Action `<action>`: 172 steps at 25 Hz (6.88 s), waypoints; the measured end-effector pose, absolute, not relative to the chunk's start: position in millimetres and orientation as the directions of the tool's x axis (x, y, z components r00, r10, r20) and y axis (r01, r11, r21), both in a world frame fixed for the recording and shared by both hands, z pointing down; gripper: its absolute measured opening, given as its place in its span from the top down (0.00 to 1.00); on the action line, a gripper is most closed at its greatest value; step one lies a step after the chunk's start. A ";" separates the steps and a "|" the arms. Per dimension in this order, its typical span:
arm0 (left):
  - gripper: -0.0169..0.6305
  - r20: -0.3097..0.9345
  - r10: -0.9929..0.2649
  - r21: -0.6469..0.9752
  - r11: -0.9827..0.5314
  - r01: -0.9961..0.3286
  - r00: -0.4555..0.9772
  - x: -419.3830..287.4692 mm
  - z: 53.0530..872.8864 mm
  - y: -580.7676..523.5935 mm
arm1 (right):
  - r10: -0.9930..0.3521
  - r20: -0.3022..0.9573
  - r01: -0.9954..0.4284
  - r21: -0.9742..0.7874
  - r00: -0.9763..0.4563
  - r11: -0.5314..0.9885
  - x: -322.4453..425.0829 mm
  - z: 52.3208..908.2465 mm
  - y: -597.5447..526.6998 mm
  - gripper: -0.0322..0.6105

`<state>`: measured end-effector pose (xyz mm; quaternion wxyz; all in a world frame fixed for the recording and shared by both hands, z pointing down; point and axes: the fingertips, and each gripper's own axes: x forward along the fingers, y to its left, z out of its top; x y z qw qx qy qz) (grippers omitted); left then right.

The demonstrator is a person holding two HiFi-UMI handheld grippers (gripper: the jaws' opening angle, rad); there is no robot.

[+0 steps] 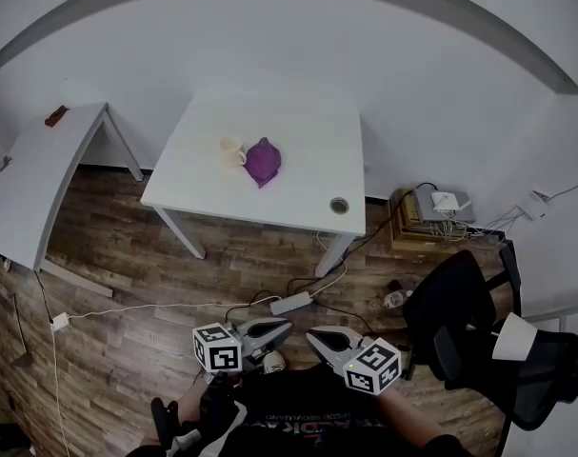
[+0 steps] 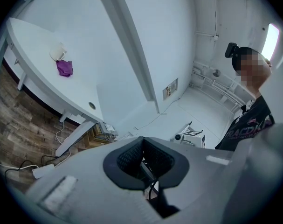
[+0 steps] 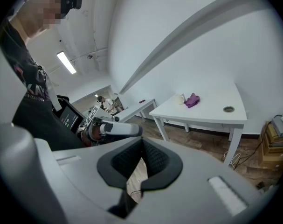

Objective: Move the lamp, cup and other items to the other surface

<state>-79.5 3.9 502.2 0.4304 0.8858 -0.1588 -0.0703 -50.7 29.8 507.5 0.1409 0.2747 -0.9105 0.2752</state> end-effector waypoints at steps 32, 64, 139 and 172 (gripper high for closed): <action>0.98 0.007 -0.318 0.778 -0.594 -0.205 0.948 -70.7 498.6 19.8 | -0.447 0.385 -0.586 -0.442 -0.808 0.679 -40.2 507.3 43.3 0.94; 0.98 0.007 -0.316 0.813 -0.550 -0.189 0.949 -71.5 504.6 20.8 | -0.460 0.377 -0.594 -0.451 -0.803 0.666 -39.8 506.6 45.7 0.94; 0.98 0.118 -0.764 0.824 -0.281 -0.492 0.634 -146.6 509.6 -97.2 | -0.254 0.332 -0.395 -0.481 -0.908 0.783 -72.8 490.6 -194.4 0.90; 0.98 0.262 -0.851 0.823 -0.050 -0.566 0.456 -126.1 532.9 -131.0 | -0.353 0.573 -0.582 -0.281 -0.740 0.763 -105.3 614.5 -483.5 0.62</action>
